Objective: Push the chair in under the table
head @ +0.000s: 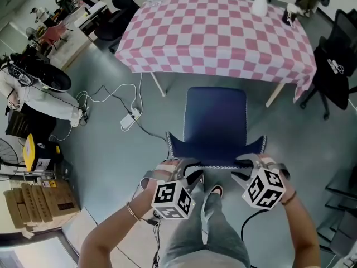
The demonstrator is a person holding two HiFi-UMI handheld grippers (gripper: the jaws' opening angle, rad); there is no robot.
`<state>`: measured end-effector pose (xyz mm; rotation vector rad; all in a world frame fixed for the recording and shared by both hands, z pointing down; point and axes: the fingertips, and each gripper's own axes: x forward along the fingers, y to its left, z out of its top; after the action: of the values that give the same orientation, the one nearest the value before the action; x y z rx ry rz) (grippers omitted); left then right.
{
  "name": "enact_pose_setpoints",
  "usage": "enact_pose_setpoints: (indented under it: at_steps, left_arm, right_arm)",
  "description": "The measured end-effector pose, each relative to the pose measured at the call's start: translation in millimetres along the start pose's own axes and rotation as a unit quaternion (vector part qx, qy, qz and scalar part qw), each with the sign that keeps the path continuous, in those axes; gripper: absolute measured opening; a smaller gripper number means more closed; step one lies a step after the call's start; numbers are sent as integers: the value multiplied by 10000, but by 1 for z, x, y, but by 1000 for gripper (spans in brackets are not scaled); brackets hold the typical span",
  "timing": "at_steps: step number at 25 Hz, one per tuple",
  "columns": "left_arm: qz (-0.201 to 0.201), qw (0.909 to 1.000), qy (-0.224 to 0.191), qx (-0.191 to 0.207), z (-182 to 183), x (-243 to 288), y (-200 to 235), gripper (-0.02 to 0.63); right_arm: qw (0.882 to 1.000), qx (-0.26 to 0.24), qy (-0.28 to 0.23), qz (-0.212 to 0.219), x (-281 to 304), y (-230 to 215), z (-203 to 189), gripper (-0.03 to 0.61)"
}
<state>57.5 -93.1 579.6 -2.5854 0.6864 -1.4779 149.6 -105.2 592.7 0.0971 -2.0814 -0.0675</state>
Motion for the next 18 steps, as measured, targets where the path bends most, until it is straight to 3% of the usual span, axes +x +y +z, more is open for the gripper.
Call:
enact_pose_setpoints:
  at_steps: [9, 18]
  left_arm:
    - [-311, 9990, 114, 315, 5, 30, -2, 127]
    - [-581, 9975, 202, 358, 6, 47, -7, 133]
  right_arm:
    - [9992, -95, 330, 209, 19, -5, -4, 166]
    - [9982, -80, 452, 392, 39, -3, -1, 166]
